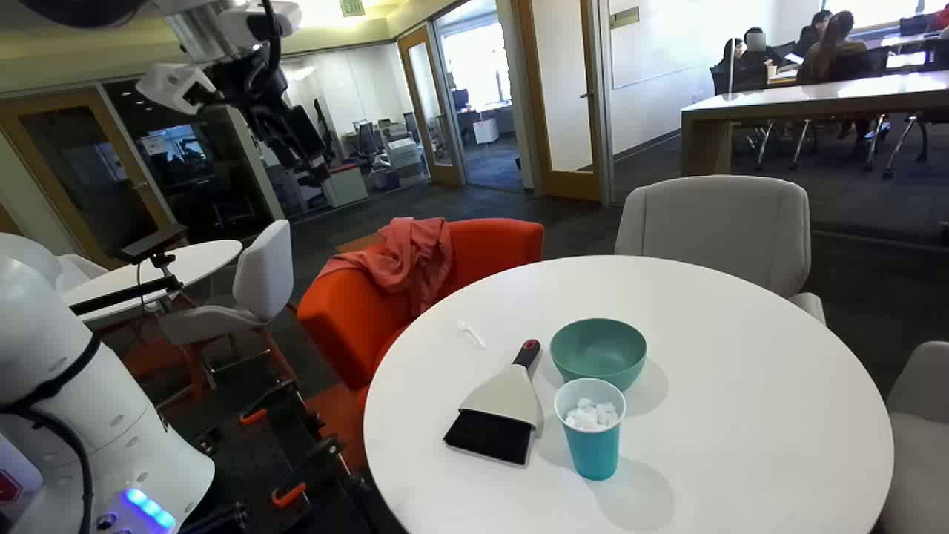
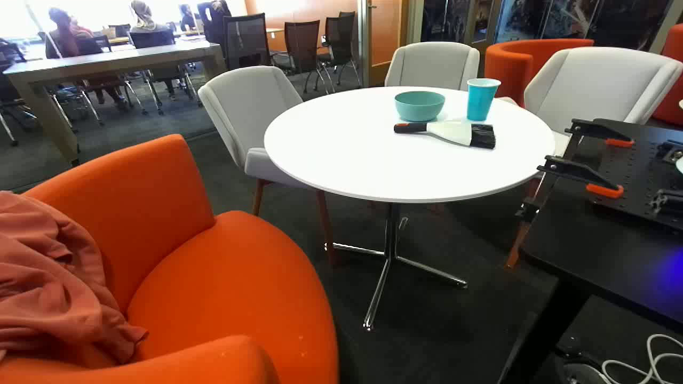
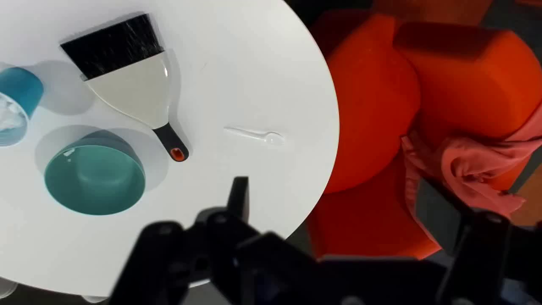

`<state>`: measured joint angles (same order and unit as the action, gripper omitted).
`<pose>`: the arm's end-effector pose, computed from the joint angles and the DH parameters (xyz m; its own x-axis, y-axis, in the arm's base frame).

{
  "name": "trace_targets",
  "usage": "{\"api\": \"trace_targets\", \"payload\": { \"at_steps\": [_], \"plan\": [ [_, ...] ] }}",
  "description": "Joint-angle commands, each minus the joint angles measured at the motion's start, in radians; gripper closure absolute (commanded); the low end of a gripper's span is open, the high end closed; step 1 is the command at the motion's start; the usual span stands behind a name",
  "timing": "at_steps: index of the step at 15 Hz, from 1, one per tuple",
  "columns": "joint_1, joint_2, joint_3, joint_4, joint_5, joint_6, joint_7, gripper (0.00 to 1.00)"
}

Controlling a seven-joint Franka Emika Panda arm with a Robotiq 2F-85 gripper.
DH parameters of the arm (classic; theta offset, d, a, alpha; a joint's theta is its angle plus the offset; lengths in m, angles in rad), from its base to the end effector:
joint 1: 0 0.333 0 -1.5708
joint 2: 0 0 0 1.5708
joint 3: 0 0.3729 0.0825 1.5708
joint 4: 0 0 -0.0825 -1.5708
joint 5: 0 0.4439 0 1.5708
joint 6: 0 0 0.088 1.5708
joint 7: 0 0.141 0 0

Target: Pour the contents of the cup into the bowl then use the spoon to mix them

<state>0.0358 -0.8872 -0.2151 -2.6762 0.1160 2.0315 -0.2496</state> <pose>0.3321 -0.0512 0.4973 0.9596 0.0552 0.2759 0.1173 -0.9698 -0.2140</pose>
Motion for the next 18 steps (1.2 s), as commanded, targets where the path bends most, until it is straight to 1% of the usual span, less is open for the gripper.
{"api": "trace_targets", "payload": {
  "at_steps": [1,5,7,9,11,14,18],
  "plan": [
    [-0.012,0.003,0.009,0.003,0.009,-0.004,-0.008,0.0],
    [-0.012,0.003,0.009,0.003,0.009,-0.004,-0.008,0.0],
    [-0.023,0.042,0.002,0.027,0.001,0.02,-0.003,0.0],
    [-0.052,0.109,-0.02,0.063,-0.01,0.03,0.006,0.0],
    [-0.091,0.181,-0.05,0.093,-0.03,0.066,0.006,0.0],
    [-0.147,0.322,-0.1,0.142,-0.05,0.173,0.01,0.0],
    [-0.214,0.536,-0.152,0.226,-0.045,0.303,0.023,0.0]
  ]
}}
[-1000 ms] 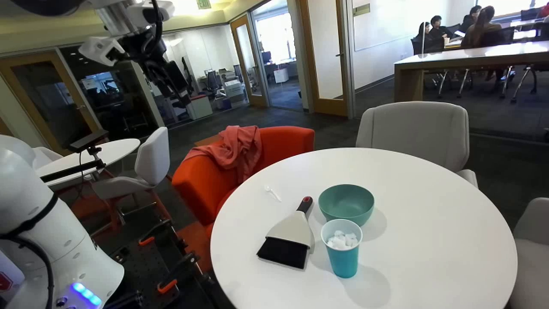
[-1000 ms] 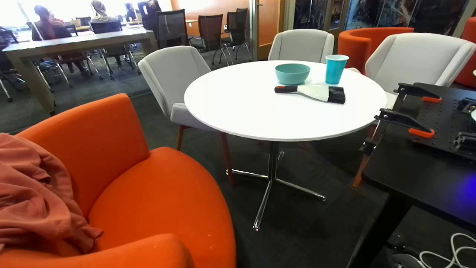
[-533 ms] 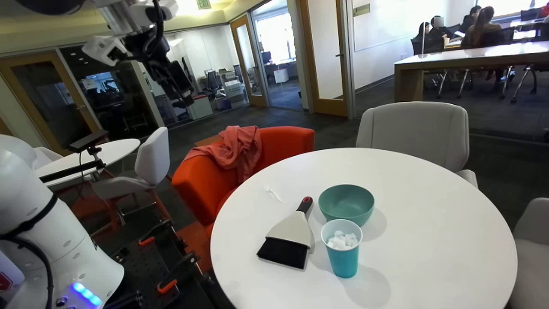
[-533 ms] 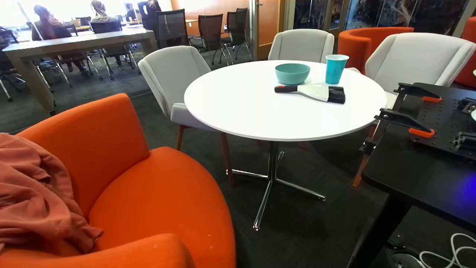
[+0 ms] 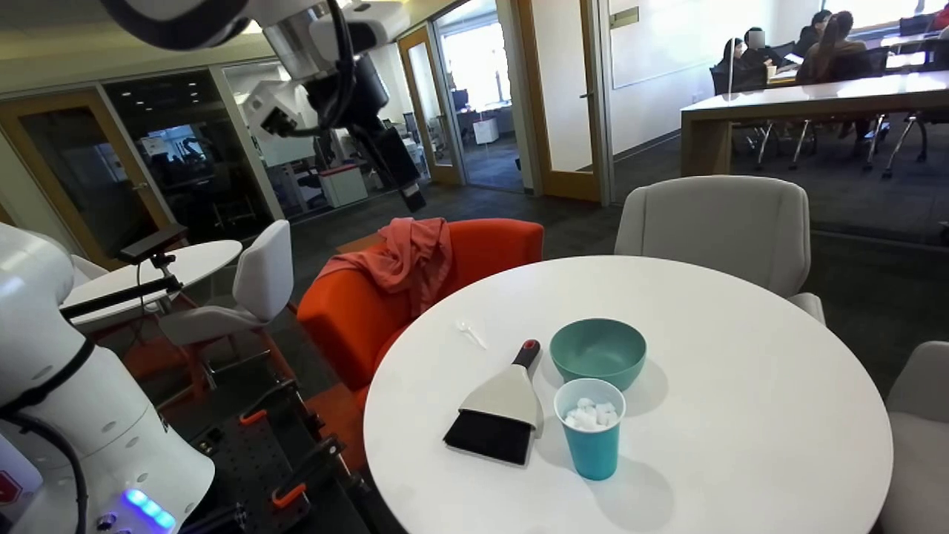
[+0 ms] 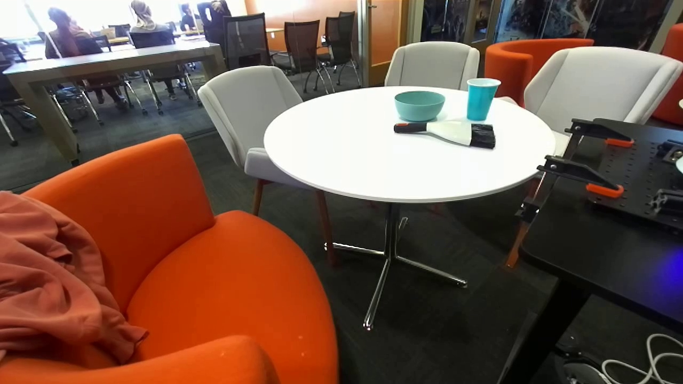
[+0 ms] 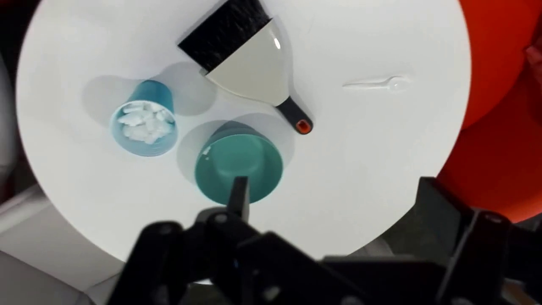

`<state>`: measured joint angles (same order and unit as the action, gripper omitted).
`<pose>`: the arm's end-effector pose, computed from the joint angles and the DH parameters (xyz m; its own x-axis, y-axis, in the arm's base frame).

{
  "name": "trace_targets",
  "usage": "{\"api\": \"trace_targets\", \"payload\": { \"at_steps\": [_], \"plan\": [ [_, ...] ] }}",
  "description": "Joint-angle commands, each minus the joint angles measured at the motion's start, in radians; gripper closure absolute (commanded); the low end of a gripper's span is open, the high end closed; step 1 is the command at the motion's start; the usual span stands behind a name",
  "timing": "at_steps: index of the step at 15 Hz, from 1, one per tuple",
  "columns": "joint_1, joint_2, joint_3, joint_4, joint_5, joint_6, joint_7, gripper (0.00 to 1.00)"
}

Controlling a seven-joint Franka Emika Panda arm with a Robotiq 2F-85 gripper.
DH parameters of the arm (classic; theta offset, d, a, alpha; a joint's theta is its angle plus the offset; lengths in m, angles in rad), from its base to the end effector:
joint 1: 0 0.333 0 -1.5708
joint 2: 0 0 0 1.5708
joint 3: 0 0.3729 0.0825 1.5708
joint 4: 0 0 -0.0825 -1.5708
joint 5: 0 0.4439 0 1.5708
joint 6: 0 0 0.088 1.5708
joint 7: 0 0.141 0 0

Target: Pour the contents of the cup into the bowl then use the spoon to mix them

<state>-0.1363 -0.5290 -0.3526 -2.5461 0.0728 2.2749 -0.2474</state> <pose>0.3931 -0.2062 0.4524 0.9254 -0.2691 0.2670 -0.2272 -0.9575 -0.1776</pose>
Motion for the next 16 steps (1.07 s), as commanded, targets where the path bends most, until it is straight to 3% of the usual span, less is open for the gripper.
{"api": "trace_targets", "payload": {
  "at_steps": [1,7,8,16],
  "plan": [
    [-0.057,0.228,-0.025,0.12,0.001,0.078,0.026,0.0],
    [-0.15,0.478,-0.083,0.263,0.01,0.043,-0.012,0.0],
    [-0.147,0.401,-0.058,0.193,0.004,0.074,-0.005,0.0],
    [-0.173,0.529,-0.052,0.275,-0.008,0.077,0.032,0.0]
  ]
}}
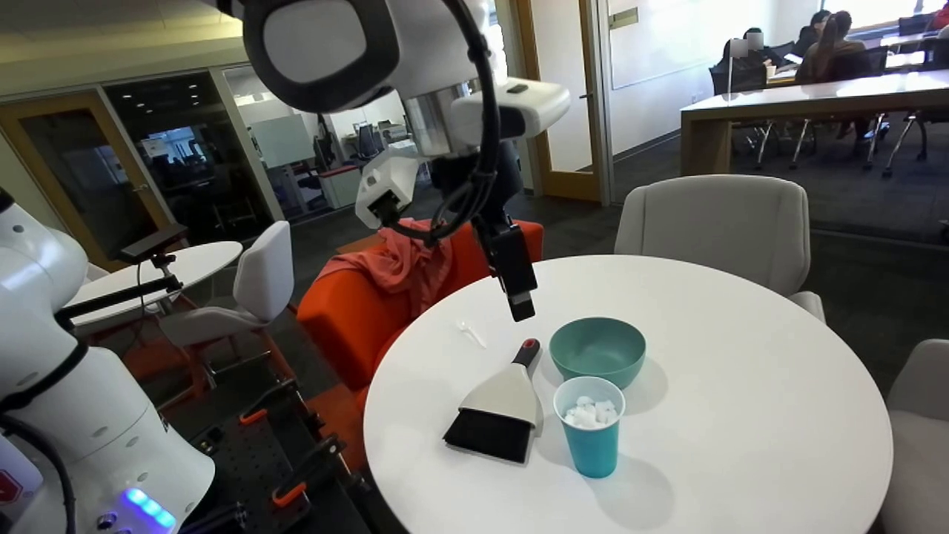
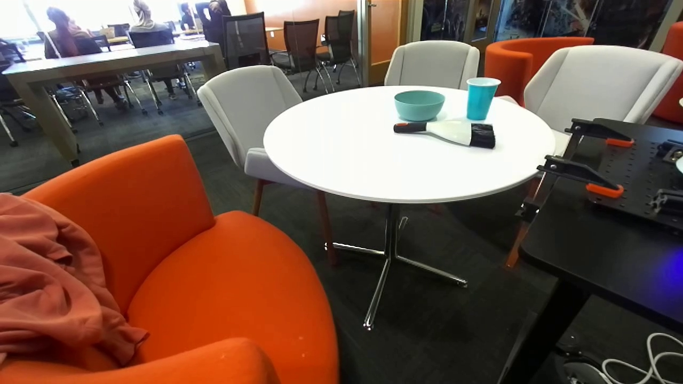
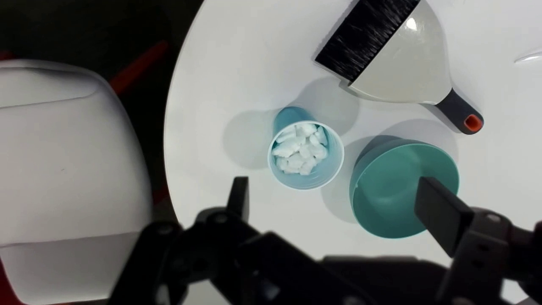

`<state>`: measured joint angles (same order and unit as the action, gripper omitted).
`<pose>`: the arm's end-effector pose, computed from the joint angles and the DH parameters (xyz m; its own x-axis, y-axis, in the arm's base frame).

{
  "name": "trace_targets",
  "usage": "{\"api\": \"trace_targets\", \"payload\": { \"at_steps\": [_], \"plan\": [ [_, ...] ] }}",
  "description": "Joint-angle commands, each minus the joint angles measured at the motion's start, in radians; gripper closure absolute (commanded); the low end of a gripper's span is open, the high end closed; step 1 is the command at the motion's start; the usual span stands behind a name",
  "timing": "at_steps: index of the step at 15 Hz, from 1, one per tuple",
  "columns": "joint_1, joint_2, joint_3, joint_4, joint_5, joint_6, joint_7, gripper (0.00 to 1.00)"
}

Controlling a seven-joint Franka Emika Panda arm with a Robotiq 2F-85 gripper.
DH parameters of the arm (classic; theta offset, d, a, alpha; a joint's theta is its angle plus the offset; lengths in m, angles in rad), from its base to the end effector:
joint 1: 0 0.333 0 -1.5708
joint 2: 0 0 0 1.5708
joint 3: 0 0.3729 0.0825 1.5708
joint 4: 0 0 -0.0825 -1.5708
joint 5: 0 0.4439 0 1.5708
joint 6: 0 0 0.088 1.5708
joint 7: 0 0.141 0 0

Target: Pour the contents of the cup into the bowl then use the spoon to mix them

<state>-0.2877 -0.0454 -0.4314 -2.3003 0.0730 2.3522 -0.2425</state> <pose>0.4253 -0.3690 0.3587 0.8585 -0.5017 0.1060 -0.4992 -0.8650 -0.0513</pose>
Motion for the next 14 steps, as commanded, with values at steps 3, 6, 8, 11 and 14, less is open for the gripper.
{"api": "trace_targets", "payload": {
  "at_steps": [3,6,8,11,14],
  "plan": [
    [-0.032,0.123,0.026,0.074,0.015,0.003,-0.035,0.0],
    [-0.061,0.241,0.038,0.147,0.085,0.011,-0.126,0.0],
    [-0.103,0.324,0.064,0.213,0.145,-0.011,-0.217,0.0],
    [-0.188,0.45,0.123,0.341,0.171,-0.049,-0.36,0.0],
    [-0.207,0.44,0.144,0.311,0.113,-0.003,-0.328,0.0]
  ]
}}
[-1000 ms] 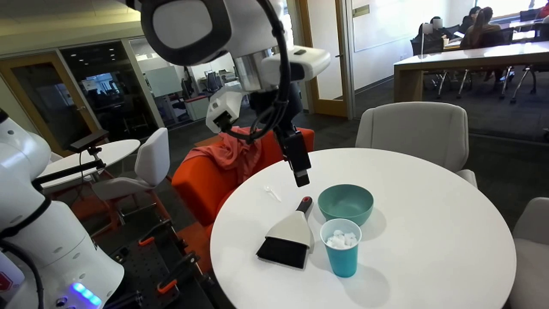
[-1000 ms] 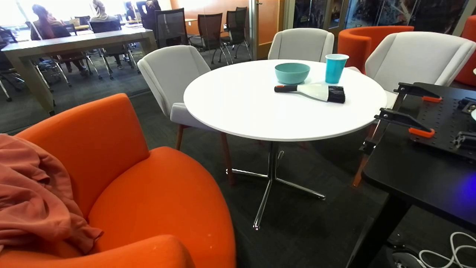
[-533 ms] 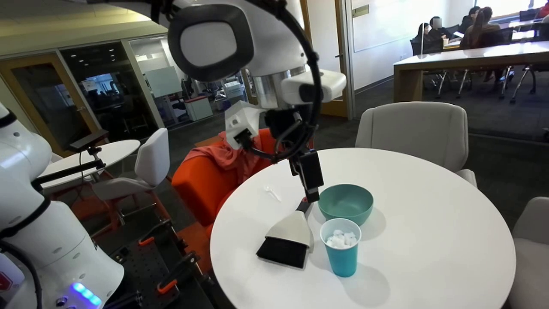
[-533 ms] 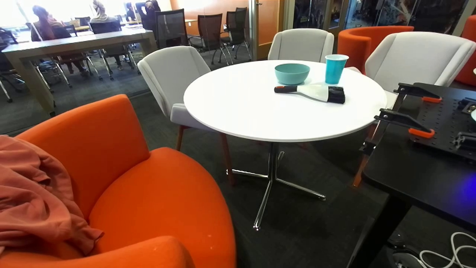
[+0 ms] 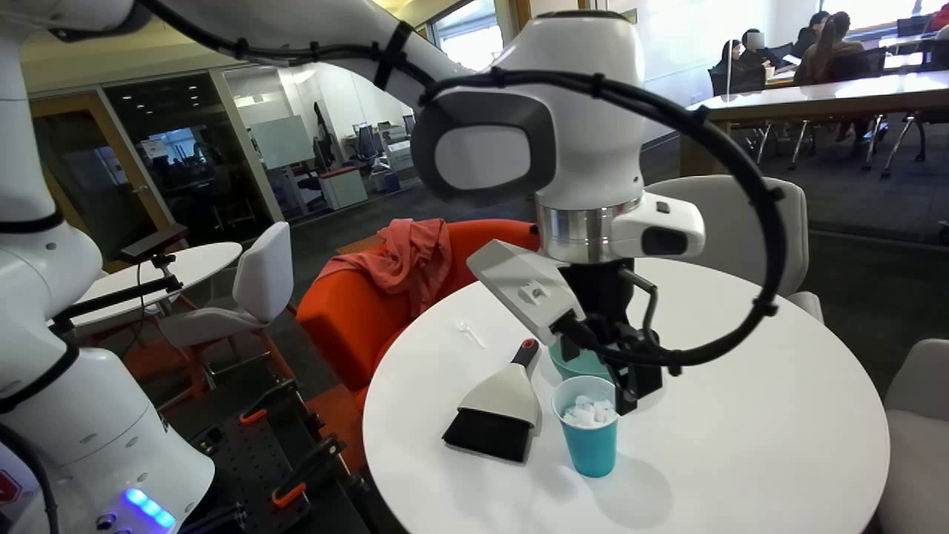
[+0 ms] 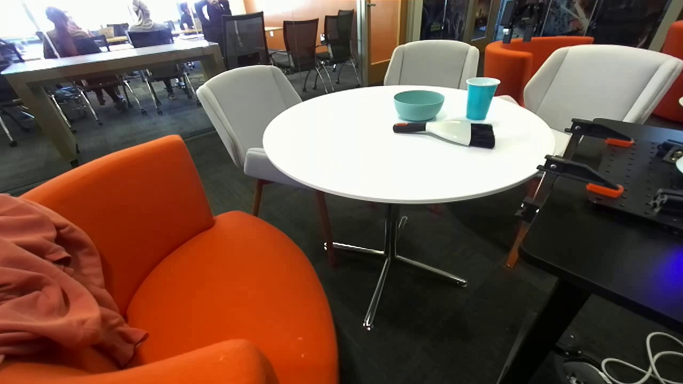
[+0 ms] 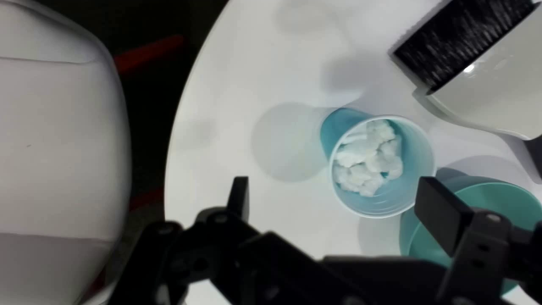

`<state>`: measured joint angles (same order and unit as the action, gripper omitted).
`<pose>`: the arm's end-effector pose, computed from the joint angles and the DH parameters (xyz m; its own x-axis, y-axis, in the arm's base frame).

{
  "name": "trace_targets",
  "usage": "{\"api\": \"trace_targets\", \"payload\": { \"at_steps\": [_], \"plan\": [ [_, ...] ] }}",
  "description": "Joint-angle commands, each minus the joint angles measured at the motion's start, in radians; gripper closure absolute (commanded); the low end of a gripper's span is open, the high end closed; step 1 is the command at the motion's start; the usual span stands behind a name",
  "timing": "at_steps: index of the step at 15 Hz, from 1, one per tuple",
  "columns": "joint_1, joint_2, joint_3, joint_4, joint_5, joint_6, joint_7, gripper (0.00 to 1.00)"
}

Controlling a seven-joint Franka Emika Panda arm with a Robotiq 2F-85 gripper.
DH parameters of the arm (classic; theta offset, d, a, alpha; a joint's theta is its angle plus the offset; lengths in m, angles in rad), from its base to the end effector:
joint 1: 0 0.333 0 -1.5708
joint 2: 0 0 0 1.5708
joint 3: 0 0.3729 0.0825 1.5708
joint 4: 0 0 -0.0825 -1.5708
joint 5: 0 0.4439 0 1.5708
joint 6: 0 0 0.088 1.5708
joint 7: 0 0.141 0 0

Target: Pour the contents of the cup into the bowl then use the spoon to mix them

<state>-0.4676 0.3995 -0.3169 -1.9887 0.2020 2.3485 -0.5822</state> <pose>0.4828 -0.4638 0.2450 0.9483 -0.3174 -0.0010 -0.3174 -0.9480 -0.0247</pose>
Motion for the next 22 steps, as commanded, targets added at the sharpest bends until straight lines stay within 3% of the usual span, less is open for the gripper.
{"api": "trace_targets", "payload": {
  "at_steps": [1,5,11,15,18,22],
  "plan": [
    [-0.035,0.022,0.033,0.031,-0.035,-0.002,0.013,0.0],
    [-0.04,0.052,0.037,0.069,-0.05,-0.008,0.014,0.0],
    [-0.067,0.103,0.096,0.068,-0.157,0.131,-0.243,0.0],
    [-0.119,0.163,0.171,0.087,-0.142,0.223,-0.452,0.0],
    [-0.175,0.205,0.244,0.114,-0.115,0.232,-0.603,0.0],
    [-0.197,0.241,0.272,0.14,-0.13,0.238,-0.701,0.0]
  ]
}}
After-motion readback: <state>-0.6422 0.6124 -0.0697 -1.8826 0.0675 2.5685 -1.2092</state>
